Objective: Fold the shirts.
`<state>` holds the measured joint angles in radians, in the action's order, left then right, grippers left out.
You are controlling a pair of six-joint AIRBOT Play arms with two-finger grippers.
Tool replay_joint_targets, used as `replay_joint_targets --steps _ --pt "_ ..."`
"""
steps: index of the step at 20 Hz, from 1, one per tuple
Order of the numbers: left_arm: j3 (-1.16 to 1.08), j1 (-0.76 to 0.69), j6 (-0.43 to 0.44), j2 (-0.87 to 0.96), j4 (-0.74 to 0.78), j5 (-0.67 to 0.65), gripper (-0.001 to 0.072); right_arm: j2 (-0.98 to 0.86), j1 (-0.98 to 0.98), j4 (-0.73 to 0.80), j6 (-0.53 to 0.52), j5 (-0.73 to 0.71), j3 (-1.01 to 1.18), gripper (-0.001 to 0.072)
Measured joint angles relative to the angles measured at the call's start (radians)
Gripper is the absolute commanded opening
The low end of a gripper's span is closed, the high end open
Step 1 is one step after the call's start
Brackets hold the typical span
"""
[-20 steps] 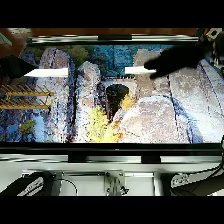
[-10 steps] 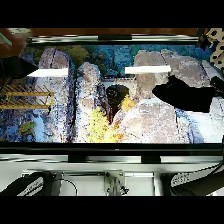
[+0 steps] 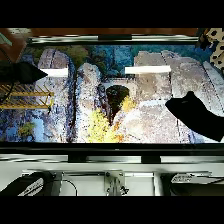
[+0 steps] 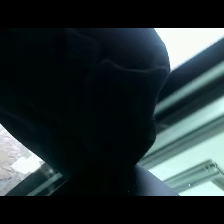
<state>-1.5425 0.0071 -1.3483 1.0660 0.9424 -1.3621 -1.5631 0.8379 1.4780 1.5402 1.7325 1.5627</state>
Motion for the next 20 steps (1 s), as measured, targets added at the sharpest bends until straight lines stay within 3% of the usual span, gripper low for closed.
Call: replay_joint_targets --steps 4,7,12,13,14,15,20 --pt "0.0 -0.033 0.0 0.0 0.0 -0.005 0.0038 0.157 0.212 -0.01 -0.018 -0.112 -0.328 0.0059" --pt "0.0 -0.044 0.0 0.0 0.0 -0.007 0.0038 0.271 0.333 -0.107 -0.037 -0.213 -0.571 0.006" --pt "0.0 -0.05 0.0 0.0 0.0 -0.008 0.0038 0.433 0.397 -0.196 -0.057 -0.328 -0.835 0.0071" --pt "0.0 -0.05 0.0 0.0 0.0 -0.01 0.0038 0.454 0.402 -0.201 -0.06 -0.342 -0.861 0.0161" --pt "0.0 -0.05 0.0 0.0 0.0 -0.01 0.0038 0.473 0.405 -0.204 -0.06 -0.355 -0.88 0.0408" --pt "0.0 -0.05 0.0 0.0 0.0 -0.01 0.0039 0.486 0.407 -0.207 -0.061 -0.356 -0.894 0.0517" --pt "0.0 -0.05 0.001 0.0 0.0 -0.01 0.0039 0.515 0.413 -0.183 -0.086 -0.323 -0.912 0.0517"
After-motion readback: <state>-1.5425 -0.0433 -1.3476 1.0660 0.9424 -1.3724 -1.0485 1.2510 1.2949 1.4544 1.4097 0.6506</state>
